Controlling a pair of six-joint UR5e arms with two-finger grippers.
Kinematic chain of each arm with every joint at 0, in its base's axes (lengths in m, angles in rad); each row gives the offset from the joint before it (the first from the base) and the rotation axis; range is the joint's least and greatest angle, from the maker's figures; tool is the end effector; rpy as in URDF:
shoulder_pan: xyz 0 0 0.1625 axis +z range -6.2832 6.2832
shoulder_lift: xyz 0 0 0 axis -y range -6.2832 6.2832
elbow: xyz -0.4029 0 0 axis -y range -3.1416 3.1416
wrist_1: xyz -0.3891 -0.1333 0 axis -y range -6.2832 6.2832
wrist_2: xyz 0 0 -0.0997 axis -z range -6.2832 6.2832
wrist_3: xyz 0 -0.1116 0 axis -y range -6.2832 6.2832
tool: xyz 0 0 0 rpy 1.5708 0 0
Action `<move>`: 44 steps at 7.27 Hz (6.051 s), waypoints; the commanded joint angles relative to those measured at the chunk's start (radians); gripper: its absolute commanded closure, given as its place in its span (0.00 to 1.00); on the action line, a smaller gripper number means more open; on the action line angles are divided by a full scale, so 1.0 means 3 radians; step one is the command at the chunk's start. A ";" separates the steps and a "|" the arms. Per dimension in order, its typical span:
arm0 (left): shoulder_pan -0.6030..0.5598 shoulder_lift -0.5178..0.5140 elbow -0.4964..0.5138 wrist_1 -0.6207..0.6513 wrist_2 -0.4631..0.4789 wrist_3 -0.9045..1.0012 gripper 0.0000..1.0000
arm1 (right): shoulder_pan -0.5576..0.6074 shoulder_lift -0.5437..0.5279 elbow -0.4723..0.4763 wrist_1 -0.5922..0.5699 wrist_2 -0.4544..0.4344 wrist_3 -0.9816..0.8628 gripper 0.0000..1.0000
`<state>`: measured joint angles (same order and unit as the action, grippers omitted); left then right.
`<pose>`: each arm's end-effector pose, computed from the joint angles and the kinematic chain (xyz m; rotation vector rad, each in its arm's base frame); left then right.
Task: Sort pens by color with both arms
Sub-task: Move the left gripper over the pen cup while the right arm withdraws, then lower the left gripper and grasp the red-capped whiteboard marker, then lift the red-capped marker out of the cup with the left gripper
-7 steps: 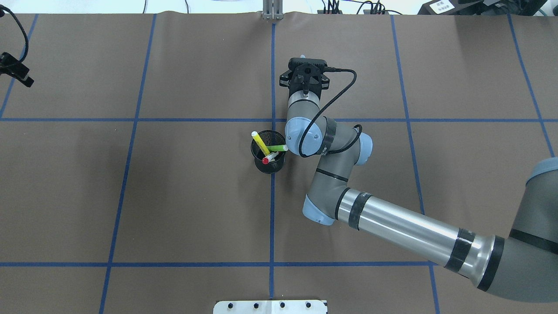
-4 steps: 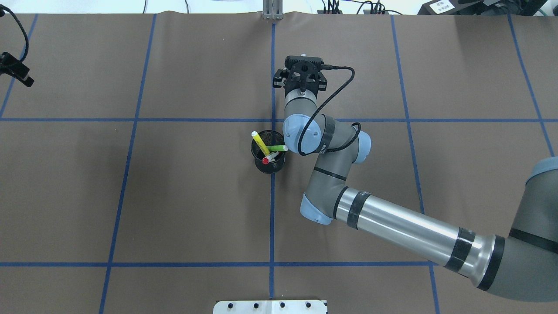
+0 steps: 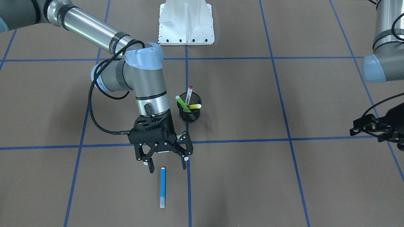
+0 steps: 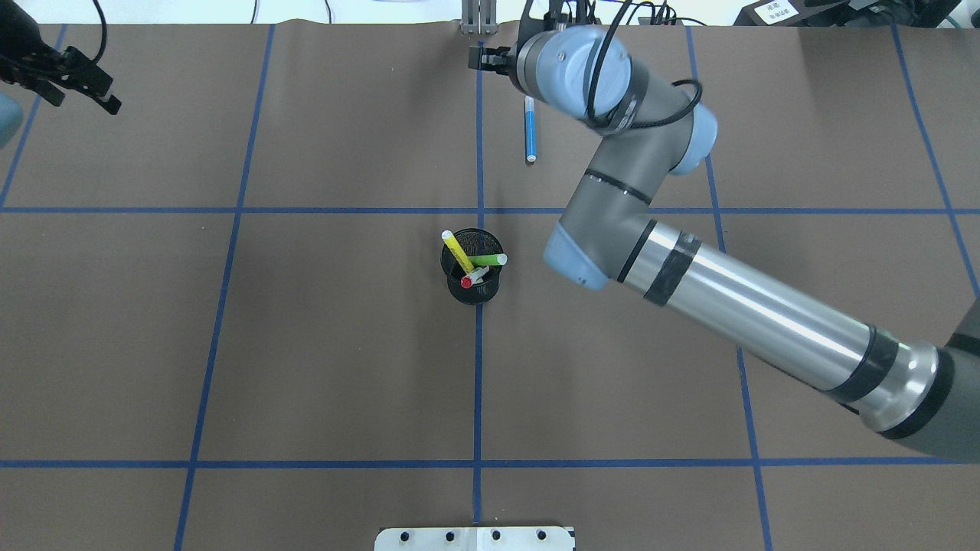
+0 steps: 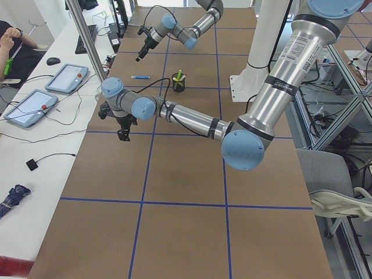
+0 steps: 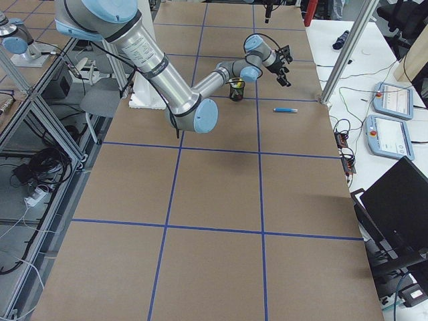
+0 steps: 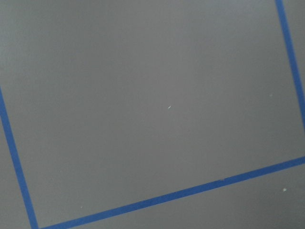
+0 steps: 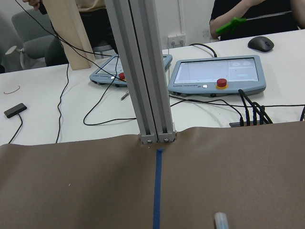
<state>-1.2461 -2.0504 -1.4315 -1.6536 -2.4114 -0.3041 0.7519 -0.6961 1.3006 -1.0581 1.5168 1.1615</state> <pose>0.1675 -0.6549 0.4170 0.1223 0.9105 0.1969 -0.4696 -0.6299 0.1589 0.6565 -0.9123 0.3361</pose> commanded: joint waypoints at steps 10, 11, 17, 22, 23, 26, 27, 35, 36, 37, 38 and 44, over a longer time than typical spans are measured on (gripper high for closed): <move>0.1713 -0.1928 0.0321 0.1017 0.0244 -0.1671 0.03 | 0.1093 -0.0165 0.0195 -0.1878 0.2604 -0.0675 0.00; 0.1867 -0.1935 0.0374 0.1012 0.0448 -0.1671 0.07 | 0.1093 -0.0160 0.0190 -0.1878 0.2604 -0.0681 0.00; 0.2006 -0.1858 0.0384 0.1012 0.0455 -0.1737 0.28 | 0.1098 -0.0155 0.0190 -0.1863 0.2594 -0.0712 0.00; 0.2073 -0.1822 0.0349 0.1012 0.0445 -0.1911 0.41 | 0.1129 -0.0155 0.0185 -0.1852 0.2588 -0.0757 0.00; 0.2093 -0.1817 0.0349 0.1012 0.0450 -0.1936 0.42 | 0.1134 -0.0155 0.0185 -0.1852 0.2594 -0.0763 0.00; 0.2098 -0.1777 0.0283 0.1017 0.0460 -0.1962 0.48 | 0.1139 -0.0149 0.0195 -0.1852 0.2609 -0.0758 0.00; 0.2098 -0.1726 0.0221 0.1017 0.0460 -0.1982 0.57 | 0.1134 -0.0149 0.0195 -0.1857 0.2619 -0.0758 0.00; 0.2083 -0.1577 -0.0575 0.1476 0.0486 -0.2325 1.00 | 0.1129 -0.0211 0.0231 -0.1842 0.2619 -0.0753 0.00; 0.2078 -0.1465 -0.0850 0.1584 0.0486 -0.2325 1.00 | 0.1129 -0.0206 0.0231 -0.1842 0.2634 -0.0752 0.00; 0.2022 -0.1333 -0.1111 0.1625 0.0486 -0.2325 1.00 | 0.1129 -0.0206 0.0266 -0.1842 0.2645 -0.0747 0.00; 0.1910 -0.1291 -0.1255 0.1626 0.0491 -0.2325 1.00 | 0.1129 -0.0206 0.0302 -0.1842 0.2650 -0.0732 0.00; 0.1608 -0.1316 -0.0606 0.0097 0.1297 -0.2391 1.00 | 0.1114 -0.0200 0.0425 -0.1832 0.2624 -0.0737 0.00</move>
<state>-0.7511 -2.4437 -1.7204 -1.4433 -2.0839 -1.0058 1.0864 -0.7557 1.4165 -1.6078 2.3055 0.9423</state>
